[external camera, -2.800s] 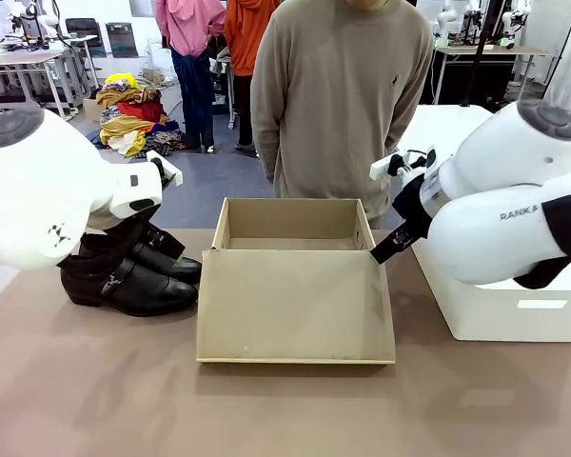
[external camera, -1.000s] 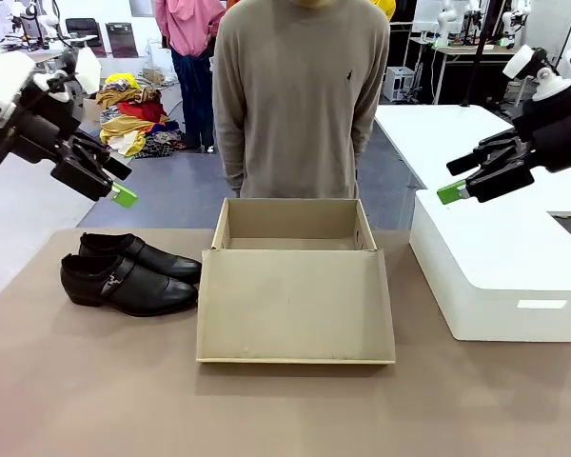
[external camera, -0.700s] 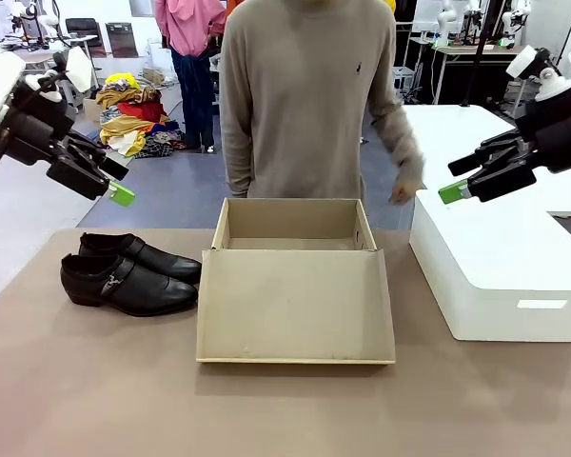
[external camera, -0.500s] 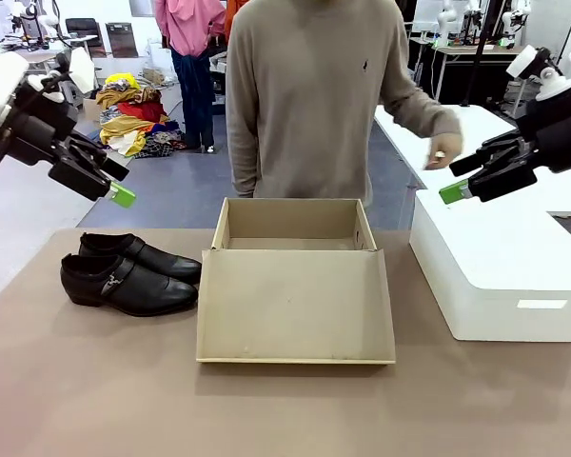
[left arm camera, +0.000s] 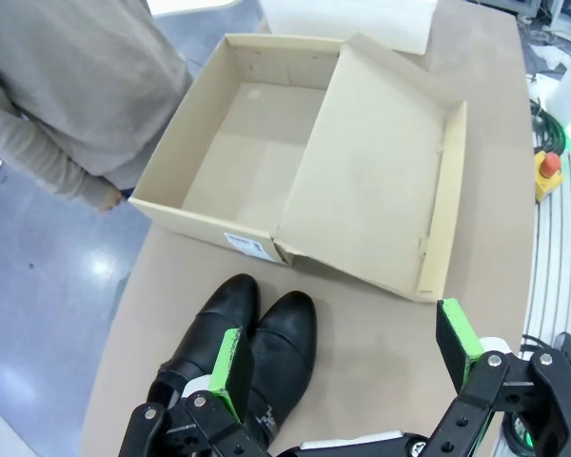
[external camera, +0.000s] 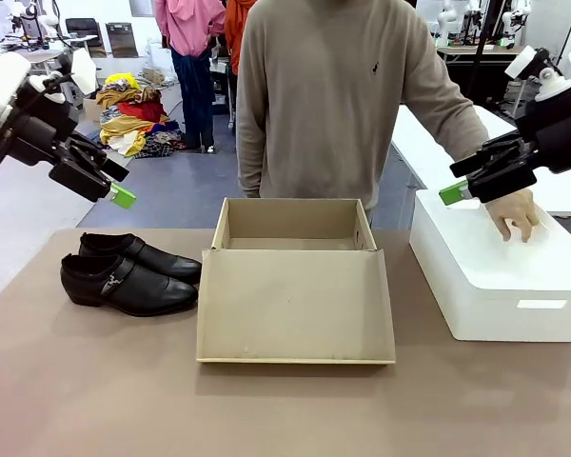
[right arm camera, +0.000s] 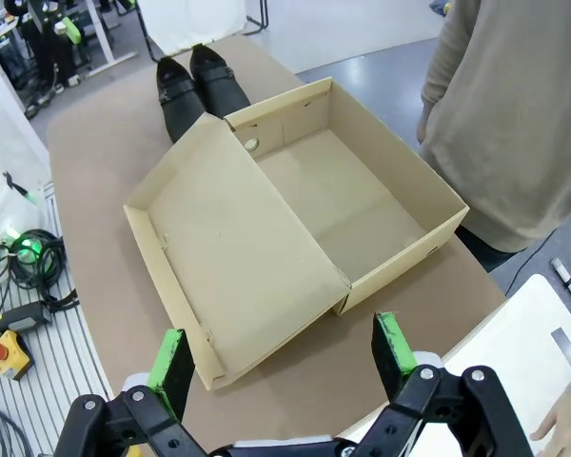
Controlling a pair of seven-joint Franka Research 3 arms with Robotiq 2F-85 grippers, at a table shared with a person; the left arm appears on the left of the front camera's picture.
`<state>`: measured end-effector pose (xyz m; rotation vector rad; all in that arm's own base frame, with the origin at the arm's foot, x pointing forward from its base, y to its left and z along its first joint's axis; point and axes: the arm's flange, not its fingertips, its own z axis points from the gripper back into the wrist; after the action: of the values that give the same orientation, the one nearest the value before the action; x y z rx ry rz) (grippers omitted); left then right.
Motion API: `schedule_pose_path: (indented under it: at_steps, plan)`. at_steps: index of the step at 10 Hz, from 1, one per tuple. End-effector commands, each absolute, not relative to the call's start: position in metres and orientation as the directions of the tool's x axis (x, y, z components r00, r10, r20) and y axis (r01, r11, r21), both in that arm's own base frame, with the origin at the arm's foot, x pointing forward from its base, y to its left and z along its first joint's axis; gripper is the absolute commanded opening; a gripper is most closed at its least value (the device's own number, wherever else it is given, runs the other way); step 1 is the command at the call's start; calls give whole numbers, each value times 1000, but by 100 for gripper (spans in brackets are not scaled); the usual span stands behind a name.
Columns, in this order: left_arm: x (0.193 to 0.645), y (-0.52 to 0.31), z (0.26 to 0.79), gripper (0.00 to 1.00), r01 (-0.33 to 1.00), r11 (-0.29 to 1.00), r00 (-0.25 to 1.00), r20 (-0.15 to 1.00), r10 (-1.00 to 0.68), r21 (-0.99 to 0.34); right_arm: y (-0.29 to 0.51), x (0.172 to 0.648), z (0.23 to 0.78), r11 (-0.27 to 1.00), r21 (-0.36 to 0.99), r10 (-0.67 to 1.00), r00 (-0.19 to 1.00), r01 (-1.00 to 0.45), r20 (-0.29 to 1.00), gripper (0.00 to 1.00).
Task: Pack the shoes into the box.
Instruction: Place one shoe of the Shoes into the Shoes Box.
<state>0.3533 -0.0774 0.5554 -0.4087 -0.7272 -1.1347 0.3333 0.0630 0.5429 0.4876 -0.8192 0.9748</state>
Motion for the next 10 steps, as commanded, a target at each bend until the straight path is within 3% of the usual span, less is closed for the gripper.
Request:
schedule_pose_path:
  at_steps: [1, 5, 10]
  plan:
    - [356, -76, 556, 100, 930, 362, 208, 719, -663, 64, 62, 337, 542, 473, -1, 525, 281, -881, 804, 100]
    - [353, -78, 556, 100, 921, 385, 231, 706, -670, 63, 62, 337, 542, 473, -1, 525, 281, -881, 804, 100]
    - [413, -54, 599, 100, 979, 174, 116, 423, -899, 102, 62, 337, 542, 473, -1, 525, 281, -881, 804, 100]
